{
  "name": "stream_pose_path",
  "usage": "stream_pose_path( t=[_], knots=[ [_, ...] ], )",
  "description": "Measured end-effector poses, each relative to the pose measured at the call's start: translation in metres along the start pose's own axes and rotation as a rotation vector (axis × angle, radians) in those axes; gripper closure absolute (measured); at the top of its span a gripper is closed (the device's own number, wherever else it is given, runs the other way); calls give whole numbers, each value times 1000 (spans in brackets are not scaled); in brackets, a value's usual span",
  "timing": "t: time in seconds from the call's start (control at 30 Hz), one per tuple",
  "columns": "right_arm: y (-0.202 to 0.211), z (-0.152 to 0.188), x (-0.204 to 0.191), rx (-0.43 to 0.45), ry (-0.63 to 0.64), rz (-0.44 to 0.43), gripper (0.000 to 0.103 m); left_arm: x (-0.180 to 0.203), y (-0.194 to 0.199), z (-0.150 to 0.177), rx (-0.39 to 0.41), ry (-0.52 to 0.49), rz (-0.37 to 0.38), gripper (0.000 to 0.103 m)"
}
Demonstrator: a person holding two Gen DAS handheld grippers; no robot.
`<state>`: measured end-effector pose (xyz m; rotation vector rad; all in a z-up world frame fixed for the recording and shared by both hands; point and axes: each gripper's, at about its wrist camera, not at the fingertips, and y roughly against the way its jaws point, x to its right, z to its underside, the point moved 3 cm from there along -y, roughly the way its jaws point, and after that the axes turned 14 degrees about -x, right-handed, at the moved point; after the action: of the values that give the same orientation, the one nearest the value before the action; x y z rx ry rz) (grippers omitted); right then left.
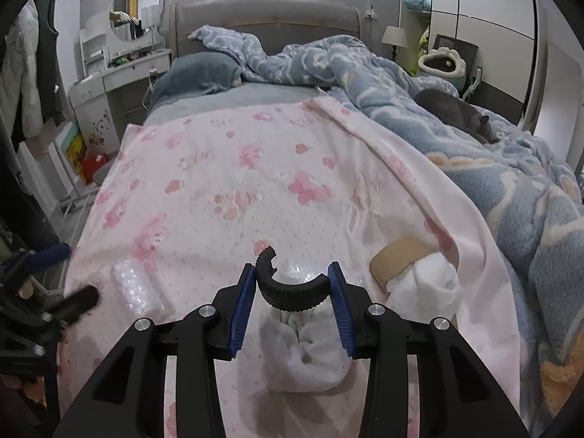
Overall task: Collect trash
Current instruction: 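Grasp the bubble-wrapped item with the left tool while the right tool closes on the white tissue ball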
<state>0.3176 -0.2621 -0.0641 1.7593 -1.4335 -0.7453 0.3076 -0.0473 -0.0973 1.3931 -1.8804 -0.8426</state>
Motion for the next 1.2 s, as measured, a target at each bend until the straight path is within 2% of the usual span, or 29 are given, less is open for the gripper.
stream_pose_path(
  t=[0.2, 0.4, 0.6, 0.77, 0.87, 1.2],
  knots=[
    [12, -4, 0, 42, 15, -87, 62, 7, -10, -1, -5, -11, 50, 8],
    [23, -4, 4, 73, 18, -162, 62, 20, -20, -2, -19, -50, 53, 8],
    [31, -2, 11, 88, -4, -323, 62, 29, -36, -1, -54, -84, 53, 10],
    [39, 1, 11, 102, 8, -430, 62, 30, -44, 0, -73, -92, 55, 22],
    [43, 2, 11, 102, 17, -461, 62, 31, -46, 0, -82, -95, 50, 31],
    [52, 2, -4, 100, 53, -511, 62, 30, -34, 2, -63, -83, 96, 36]
  ],
)
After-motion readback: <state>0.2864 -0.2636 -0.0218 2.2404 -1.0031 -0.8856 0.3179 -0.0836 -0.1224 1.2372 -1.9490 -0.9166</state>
